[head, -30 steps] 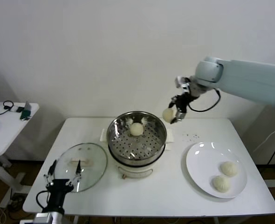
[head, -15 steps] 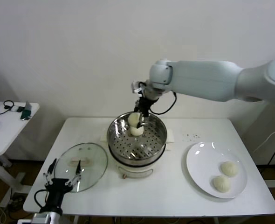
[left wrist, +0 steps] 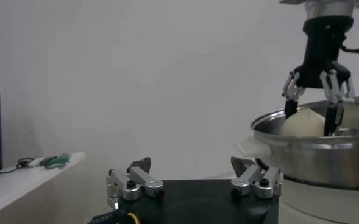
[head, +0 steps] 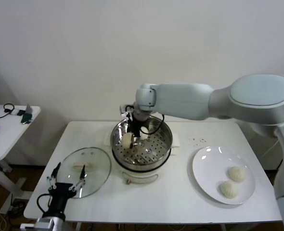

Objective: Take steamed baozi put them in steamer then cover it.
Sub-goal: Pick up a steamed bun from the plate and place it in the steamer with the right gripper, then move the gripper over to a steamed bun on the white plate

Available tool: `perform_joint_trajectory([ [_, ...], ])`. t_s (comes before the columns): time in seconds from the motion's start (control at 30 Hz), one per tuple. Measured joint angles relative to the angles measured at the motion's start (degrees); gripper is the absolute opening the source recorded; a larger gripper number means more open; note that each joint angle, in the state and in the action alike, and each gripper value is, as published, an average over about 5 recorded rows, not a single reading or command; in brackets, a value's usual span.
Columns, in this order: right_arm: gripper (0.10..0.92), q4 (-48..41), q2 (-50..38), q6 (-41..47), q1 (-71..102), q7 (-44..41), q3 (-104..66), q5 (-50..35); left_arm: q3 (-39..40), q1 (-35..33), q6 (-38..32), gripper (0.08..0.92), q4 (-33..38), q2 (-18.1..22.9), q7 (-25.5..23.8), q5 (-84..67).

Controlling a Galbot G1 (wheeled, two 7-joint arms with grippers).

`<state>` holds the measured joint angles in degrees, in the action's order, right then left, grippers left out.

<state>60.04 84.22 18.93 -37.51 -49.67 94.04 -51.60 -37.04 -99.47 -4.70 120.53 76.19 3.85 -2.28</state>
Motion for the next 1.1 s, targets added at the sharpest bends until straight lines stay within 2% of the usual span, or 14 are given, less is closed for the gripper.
perform_joint_trajectory([
  [0.1,0.748,-0.31,0.27,0.22,0.62,0.01,-0.10,0.76,0.00,0.25,0.11,0.823,-0.16,-0.28,0.01,0.05],
  [0.3,0.817,-0.42,0.28,0.66,1.45,-0.31,-0.50,1.97,0.10,0.21,0.14,0.823,-0.22,-0.43,-0.01,0.13],
  [0.63,0.823,2.12,-2.09,0.36,-1.01,-2.19,-0.90,2.77,0.05,-0.48,-0.11,0.823,-0.13,-0.48,-0.03,0.22],
  [0.83,0.823,7.12,-7.77,-1.15,-6.58,-4.65,0.54,3.66,0.09,-0.50,-0.20,0.823,-0.12,-0.47,0.02,0.27],
  [1.1,0.823,15.90,-19.84,-3.65,-13.67,-7.18,3.78,8.62,-0.13,-0.36,-0.18,0.823,-0.14,-0.36,0.07,0.43],
])
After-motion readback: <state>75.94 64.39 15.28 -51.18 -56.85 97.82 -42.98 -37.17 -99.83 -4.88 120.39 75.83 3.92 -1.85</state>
